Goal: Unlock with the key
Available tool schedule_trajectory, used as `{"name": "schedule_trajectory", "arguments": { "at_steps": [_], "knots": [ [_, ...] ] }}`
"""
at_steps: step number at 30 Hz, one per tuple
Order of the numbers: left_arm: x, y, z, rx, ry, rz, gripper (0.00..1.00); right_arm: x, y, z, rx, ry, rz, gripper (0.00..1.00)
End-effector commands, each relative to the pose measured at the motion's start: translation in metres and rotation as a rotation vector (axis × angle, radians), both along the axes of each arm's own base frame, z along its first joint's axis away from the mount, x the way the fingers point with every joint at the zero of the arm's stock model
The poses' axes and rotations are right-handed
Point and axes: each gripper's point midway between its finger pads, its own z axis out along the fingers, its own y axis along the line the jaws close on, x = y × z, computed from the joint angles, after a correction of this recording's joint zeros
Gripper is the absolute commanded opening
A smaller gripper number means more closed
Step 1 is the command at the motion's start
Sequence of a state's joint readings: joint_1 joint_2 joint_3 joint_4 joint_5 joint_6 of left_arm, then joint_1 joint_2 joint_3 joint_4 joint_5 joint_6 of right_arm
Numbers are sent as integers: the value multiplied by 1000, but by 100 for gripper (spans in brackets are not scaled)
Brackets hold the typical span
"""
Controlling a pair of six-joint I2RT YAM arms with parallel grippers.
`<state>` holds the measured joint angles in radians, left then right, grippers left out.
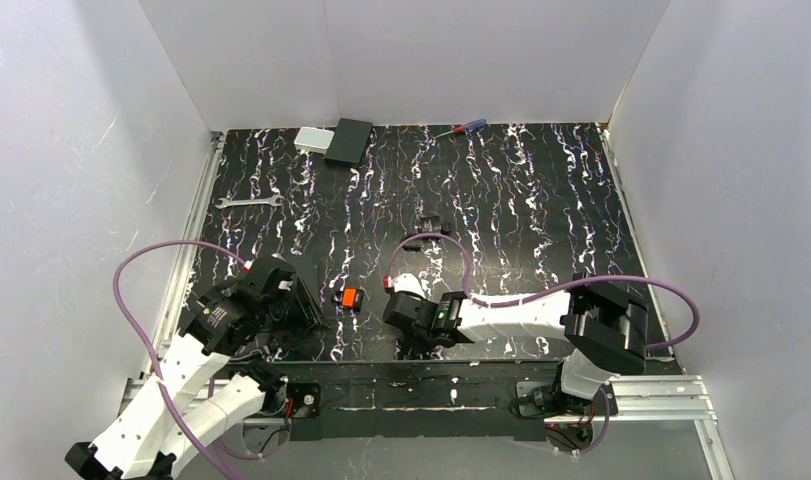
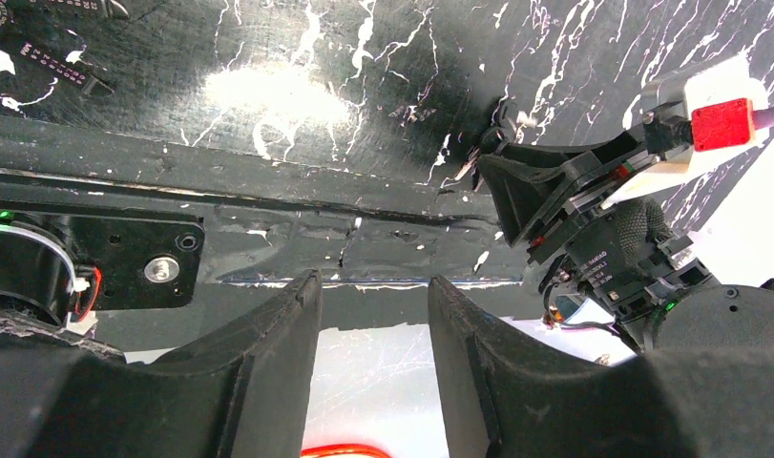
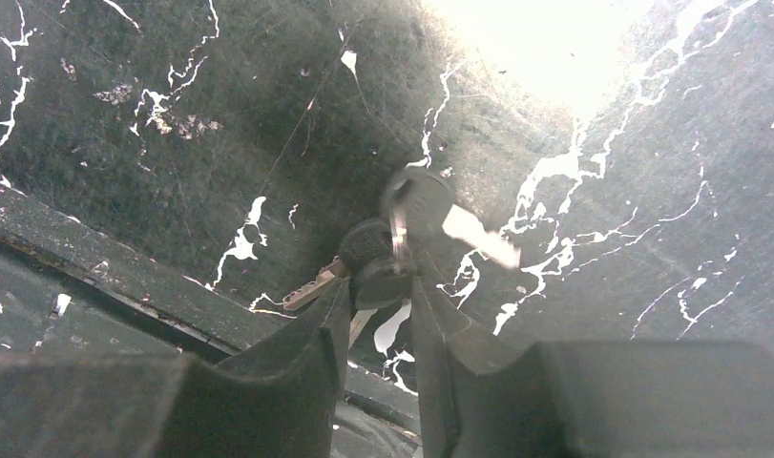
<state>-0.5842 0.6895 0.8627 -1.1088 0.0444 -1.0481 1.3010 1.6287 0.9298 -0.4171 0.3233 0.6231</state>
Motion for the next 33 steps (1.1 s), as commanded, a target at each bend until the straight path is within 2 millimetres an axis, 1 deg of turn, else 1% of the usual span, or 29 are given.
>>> {"name": "schedule_trajectory", "arguments": {
  "at_steps": [1, 4, 5, 8, 12, 16, 20, 22, 24, 26, 29, 33],
  "knots": [
    [-5, 10, -4, 41, 8, 11, 43, 2, -21, -20, -100, -16, -21, 33],
    [-8, 12, -4, 42, 9, 12, 43, 0, -25, -24, -109, -14, -11, 24],
    [-6, 16, -5, 59, -2, 22, 43, 0, -25, -25, -108, -11, -8, 21],
    [-7, 18, -6, 63, -8, 29, 43, -1, -24, -25, -112, -6, 5, 12],
    [-7, 19, -4, 59, -18, 30, 43, 2, -24, -13, -91, -30, 12, 3],
    [-4, 18, -2, 59, -29, 25, 42, 7, -24, 5, -55, -74, 23, 1],
    [5, 10, 10, 37, -94, -30, 42, 14, -18, 37, -3, -129, 74, 1],
    [12, 6, 22, 24, -163, -87, 42, 15, -13, 58, 33, -149, 123, 1],
    [16, -6, 37, -24, -233, -175, 42, 11, -7, 80, 73, -156, 199, 1],
    [21, -18, 53, -69, -321, -258, 42, 2, -1, 103, 136, -144, 273, 1],
    [25, -39, 77, -169, -452, -385, 42, -17, 7, 138, 247, -99, 394, 1],
    [26, -66, 103, -293, -566, -511, 43, -45, 8, 177, 352, -29, 530, 1]
  ]
}}
